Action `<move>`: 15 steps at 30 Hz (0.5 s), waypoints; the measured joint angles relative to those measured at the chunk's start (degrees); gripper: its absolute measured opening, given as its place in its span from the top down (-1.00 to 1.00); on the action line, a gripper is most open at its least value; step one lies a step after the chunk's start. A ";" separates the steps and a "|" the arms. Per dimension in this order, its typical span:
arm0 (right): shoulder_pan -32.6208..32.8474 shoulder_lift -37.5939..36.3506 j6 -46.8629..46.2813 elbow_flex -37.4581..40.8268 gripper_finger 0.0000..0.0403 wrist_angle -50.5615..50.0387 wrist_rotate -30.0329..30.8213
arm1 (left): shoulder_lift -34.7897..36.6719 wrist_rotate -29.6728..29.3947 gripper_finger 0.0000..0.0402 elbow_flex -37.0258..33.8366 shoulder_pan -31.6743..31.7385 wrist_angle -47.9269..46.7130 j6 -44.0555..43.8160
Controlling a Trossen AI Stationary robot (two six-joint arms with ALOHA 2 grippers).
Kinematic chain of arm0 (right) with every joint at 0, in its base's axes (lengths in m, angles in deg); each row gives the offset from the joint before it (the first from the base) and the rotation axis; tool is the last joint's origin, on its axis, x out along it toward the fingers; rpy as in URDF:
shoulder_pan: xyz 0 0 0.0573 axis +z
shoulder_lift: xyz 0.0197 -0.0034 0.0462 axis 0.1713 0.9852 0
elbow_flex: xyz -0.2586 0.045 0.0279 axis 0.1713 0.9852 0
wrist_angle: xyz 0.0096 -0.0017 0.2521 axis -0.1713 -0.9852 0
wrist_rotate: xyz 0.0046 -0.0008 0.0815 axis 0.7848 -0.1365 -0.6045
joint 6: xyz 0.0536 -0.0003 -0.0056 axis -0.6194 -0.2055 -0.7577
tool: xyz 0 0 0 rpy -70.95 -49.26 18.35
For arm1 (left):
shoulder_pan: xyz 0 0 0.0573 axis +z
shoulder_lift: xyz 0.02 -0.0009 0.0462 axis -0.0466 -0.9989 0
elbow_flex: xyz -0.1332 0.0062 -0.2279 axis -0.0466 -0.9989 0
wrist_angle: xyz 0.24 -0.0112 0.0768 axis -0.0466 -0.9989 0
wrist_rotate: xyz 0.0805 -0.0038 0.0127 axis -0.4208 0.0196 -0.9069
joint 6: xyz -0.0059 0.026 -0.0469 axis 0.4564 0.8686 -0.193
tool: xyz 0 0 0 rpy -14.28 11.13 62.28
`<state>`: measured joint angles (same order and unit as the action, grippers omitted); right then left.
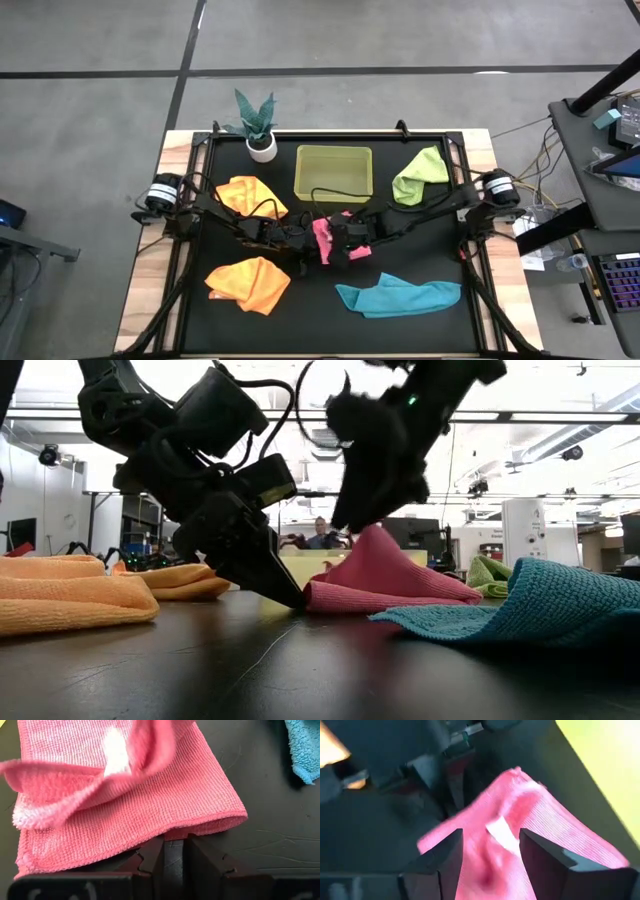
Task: Fold microfiber towels
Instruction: Fold the pink towel on the table
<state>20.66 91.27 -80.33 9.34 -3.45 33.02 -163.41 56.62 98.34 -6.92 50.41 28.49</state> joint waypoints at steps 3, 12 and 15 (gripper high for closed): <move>0.41 -2.94 1.14 1.01 0.09 -3.84 0.79 | 0.00 0.03 0.64 -0.10 0.07 0.12 -0.02; 4.14 -7.68 7.79 13.34 0.11 9.58 0.70 | 0.02 0.02 0.64 -0.51 0.20 0.56 -0.25; 6.01 -7.15 11.85 18.67 0.15 23.22 0.17 | 0.04 0.02 0.64 -0.56 0.24 0.54 -0.31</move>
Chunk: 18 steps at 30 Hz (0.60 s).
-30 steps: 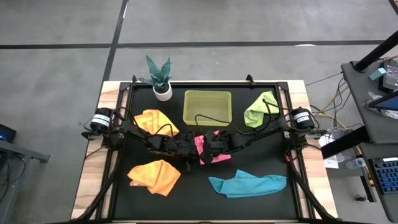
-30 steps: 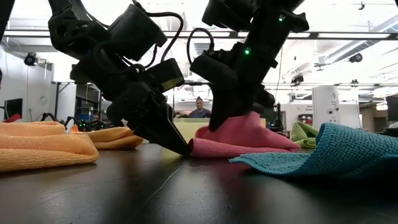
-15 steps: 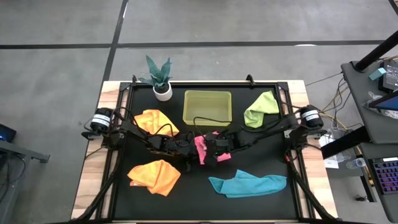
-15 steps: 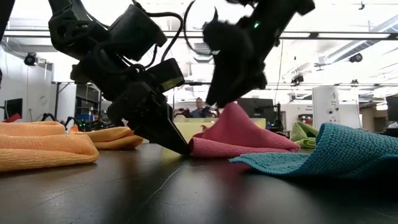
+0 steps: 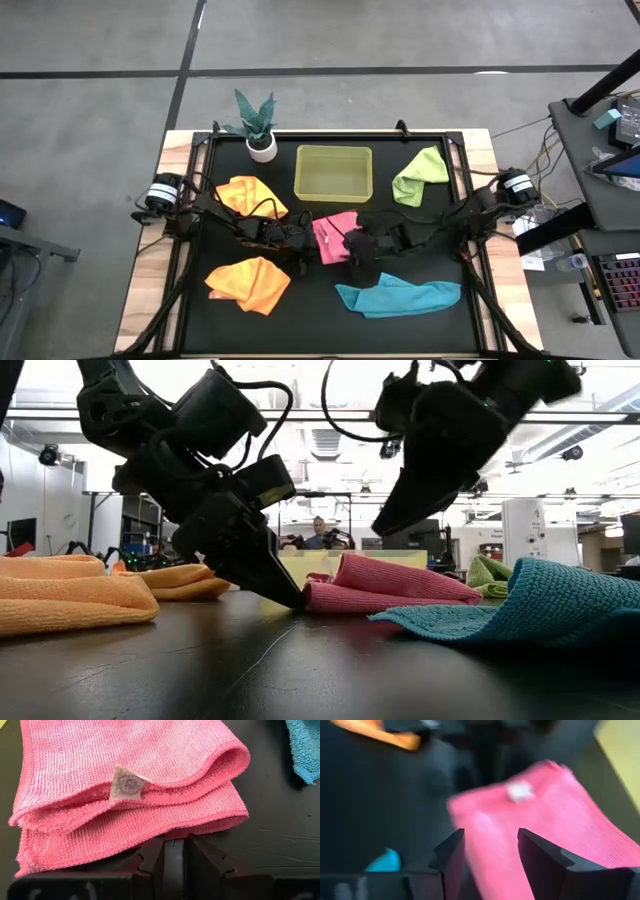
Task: Fold microfiber towels
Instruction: Fold the pink towel on the table
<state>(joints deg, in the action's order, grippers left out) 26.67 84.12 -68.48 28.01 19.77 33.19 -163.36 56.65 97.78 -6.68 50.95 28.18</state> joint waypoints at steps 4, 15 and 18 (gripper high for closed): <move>0.89 1.86 2.64 4.84 0.20 13.43 0.02 | 0.02 -0.02 0.64 -0.02 0.00 0.00 -0.02; 0.69 8.13 7.15 4.80 0.33 20.54 0.26 | 0.02 -0.11 0.64 -0.07 0.00 -0.02 -0.03; 0.44 8.41 7.55 4.84 0.42 20.22 0.31 | 0.02 -0.13 0.64 -0.07 0.00 -0.02 -0.02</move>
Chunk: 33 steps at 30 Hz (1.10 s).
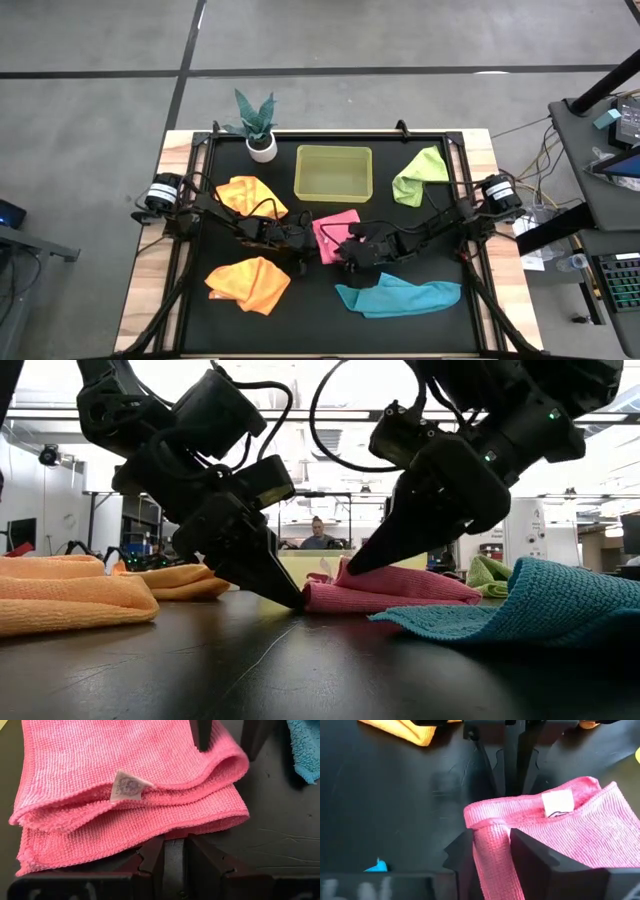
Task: Fold microfiber towels
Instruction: Fold the pink towel on the table
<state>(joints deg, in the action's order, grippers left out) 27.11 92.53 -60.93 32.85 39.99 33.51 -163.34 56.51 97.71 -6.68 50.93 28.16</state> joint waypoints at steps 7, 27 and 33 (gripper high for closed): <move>-0.14 0.00 1.07 0.00 0.91 0.06 0.58 | 0.00 -0.04 0.64 -0.07 0.00 0.00 0.00; -0.14 0.55 2.50 -5.01 0.96 0.42 3.05 | 0.00 -0.06 0.64 -0.19 0.00 -0.03 0.00; -0.14 5.52 1.94 -6.48 0.96 3.46 0.44 | 0.00 -0.08 0.64 -0.20 0.00 -0.09 0.00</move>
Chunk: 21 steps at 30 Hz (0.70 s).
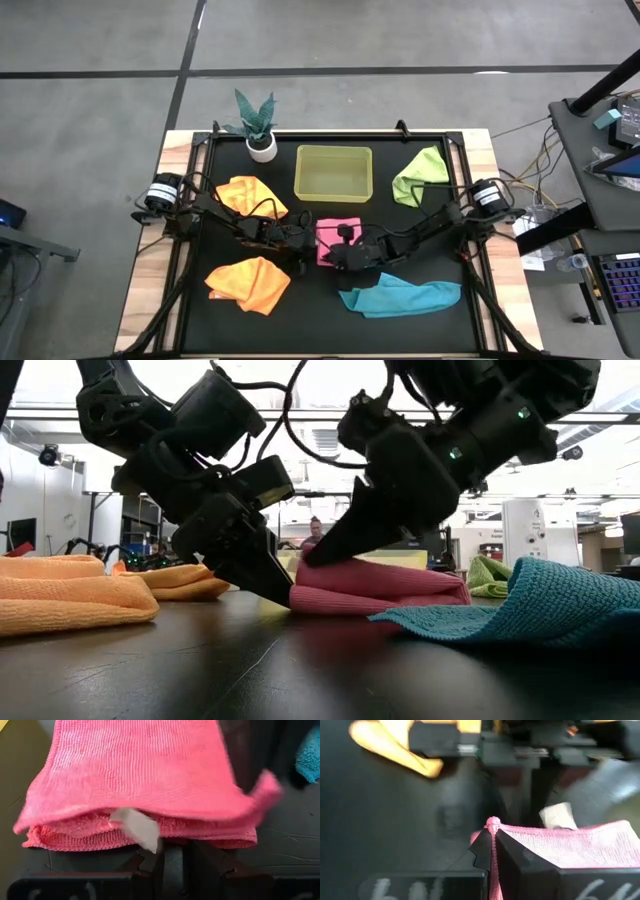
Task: Fold microfiber towels
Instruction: Fold the pink towel on the table
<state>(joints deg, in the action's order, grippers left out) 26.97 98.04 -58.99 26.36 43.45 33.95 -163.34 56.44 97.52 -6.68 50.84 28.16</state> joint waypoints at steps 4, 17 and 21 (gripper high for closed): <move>-0.02 0.30 -0.48 -0.51 0.96 -0.18 -1.43 | 0.00 0.01 0.64 0.00 0.00 -0.02 0.00; -1.03 1.47 -3.30 -0.42 0.61 -0.30 -4.97 | 0.75 0.03 0.30 0.15 -0.02 -1.61 -2.54; -1.01 0.02 -2.19 -0.40 0.45 -0.89 -5.52 | 1.96 0.16 0.10 0.19 -0.01 -5.17 -2.51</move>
<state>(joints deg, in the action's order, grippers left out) 25.96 98.06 -61.18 25.96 42.56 28.43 -161.38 56.60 97.71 -6.69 45.67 25.65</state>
